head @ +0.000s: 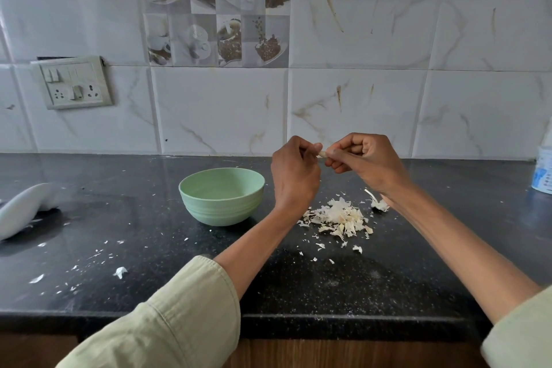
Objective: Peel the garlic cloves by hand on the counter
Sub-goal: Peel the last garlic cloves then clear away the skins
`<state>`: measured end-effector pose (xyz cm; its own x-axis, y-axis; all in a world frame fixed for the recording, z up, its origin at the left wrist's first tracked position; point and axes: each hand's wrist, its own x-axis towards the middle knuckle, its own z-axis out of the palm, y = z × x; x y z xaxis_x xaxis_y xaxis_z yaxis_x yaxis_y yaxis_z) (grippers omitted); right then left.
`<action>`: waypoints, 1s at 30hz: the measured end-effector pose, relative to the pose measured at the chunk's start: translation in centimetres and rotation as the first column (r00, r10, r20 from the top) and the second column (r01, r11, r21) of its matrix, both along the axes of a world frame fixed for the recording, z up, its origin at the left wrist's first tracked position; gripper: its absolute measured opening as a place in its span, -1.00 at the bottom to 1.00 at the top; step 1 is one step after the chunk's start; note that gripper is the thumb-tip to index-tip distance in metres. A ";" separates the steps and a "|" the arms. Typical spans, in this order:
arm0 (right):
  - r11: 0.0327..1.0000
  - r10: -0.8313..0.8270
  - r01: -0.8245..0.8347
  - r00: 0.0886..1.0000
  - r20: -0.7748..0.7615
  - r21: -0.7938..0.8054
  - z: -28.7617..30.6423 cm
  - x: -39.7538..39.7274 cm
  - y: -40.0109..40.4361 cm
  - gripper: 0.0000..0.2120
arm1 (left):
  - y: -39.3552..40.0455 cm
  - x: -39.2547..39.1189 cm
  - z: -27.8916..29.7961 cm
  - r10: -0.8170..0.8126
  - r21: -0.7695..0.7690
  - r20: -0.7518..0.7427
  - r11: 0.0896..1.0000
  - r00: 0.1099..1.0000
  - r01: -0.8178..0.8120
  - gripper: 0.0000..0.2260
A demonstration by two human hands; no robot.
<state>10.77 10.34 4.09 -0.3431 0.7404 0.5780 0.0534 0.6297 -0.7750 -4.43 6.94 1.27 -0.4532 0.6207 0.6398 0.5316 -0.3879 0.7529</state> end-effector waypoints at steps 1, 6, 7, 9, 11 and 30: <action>1.000 0.002 -0.003 1.000 -0.005 -0.009 0.1 0.0 -0.1 -0.86 | 0.0 0.0 0.0 0.009 -0.004 -0.038 1.000 0.999 -0.009 -0.87; 1.000 0.007 -0.007 1.000 -0.003 -0.016 -0.1 -0.2 -0.1 -0.88 | -0.3 0.2 -0.2 0.085 0.038 -0.149 0.996 0.985 -0.080 -0.85; 1.000 0.008 -0.008 1.000 -0.009 -0.018 0.0 -0.2 -0.1 -0.88 | -0.4 0.3 -0.2 0.100 0.063 -0.179 0.994 0.979 -0.090 -0.83; 0.999 0.022 -0.023 0.999 -0.024 -0.039 0.1 -0.1 -0.2 -0.87 | -0.3 0.4 -0.2 0.084 0.074 -0.196 0.995 0.977 -0.071 -0.82; 0.997 0.043 -0.045 0.999 -0.024 -0.065 0.2 0.0 -0.2 -0.86 | -0.1 0.2 0.0 0.020 0.027 -0.146 1.000 0.989 -0.016 -0.83; 0.998 -0.022 0.019 0.999 -0.039 -0.067 0.1 0.4 0.4 -0.89 | -0.3 -0.1 -0.1 -0.263 -0.070 -0.086 0.964 0.961 0.258 -0.64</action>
